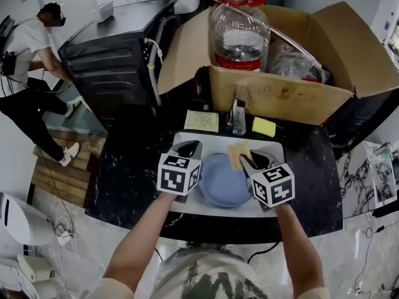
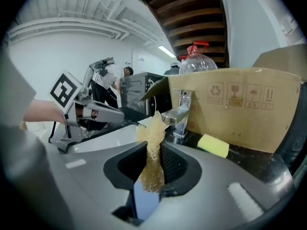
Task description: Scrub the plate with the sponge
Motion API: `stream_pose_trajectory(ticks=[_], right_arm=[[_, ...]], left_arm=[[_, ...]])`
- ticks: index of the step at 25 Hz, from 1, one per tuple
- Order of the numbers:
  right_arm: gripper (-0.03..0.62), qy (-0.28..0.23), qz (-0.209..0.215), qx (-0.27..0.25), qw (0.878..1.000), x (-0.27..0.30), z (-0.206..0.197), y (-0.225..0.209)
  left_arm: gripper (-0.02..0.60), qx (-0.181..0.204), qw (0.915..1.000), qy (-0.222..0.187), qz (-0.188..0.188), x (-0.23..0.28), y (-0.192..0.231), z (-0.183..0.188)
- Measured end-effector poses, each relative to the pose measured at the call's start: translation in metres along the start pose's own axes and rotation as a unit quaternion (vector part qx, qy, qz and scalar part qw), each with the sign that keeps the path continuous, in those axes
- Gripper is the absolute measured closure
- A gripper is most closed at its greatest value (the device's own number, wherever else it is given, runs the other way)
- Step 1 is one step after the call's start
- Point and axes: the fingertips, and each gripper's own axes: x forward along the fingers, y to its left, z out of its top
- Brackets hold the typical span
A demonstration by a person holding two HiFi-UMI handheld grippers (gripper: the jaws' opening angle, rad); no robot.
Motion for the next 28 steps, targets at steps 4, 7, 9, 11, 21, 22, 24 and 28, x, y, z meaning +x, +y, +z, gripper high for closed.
stream_pose_trajectory(ticks=[4, 7, 9, 11, 21, 22, 24, 28], right_arm=[[0.514, 0.035, 0.032, -0.011, 0.999, 0.020, -0.017, 0.009], [0.514, 0.069, 0.061, -0.024, 0.995, 0.039, -0.035, 0.019], [0.514, 0.093, 0.081, -0.035, 0.992, 0.052, -0.048, 0.026], [0.514, 0.114, 0.101, -0.041, 0.988, 0.064, -0.061, 0.034], [0.514, 0.181, 0.169, -0.030, 0.969, 0.105, -0.111, 0.069], [0.514, 0.182, 0.173, -0.026, 0.968, 0.108, -0.113, 0.072], [0.514, 0.187, 0.182, -0.021, 0.965, 0.113, -0.118, 0.078], [0.514, 0.201, 0.190, -0.018, 0.961, 0.126, -0.130, 0.088]], left_arm=[[0.581, -0.010, 0.9999, -0.003, 0.010, -0.003, 0.008, -0.002], [0.581, -0.018, 0.9997, -0.008, 0.017, -0.006, 0.015, -0.004], [0.581, -0.017, 0.9996, -0.010, 0.021, -0.007, 0.020, -0.007], [0.581, -0.017, 0.9995, -0.008, 0.027, -0.009, 0.025, -0.009], [0.581, -0.012, 0.9993, 0.006, 0.035, -0.005, 0.033, -0.015], [0.581, -0.014, 0.9993, 0.007, 0.035, -0.005, 0.035, -0.016], [0.581, -0.016, 0.9991, 0.011, 0.037, -0.003, 0.038, -0.018], [0.581, -0.017, 0.9990, 0.014, 0.038, -0.004, 0.043, -0.020]])
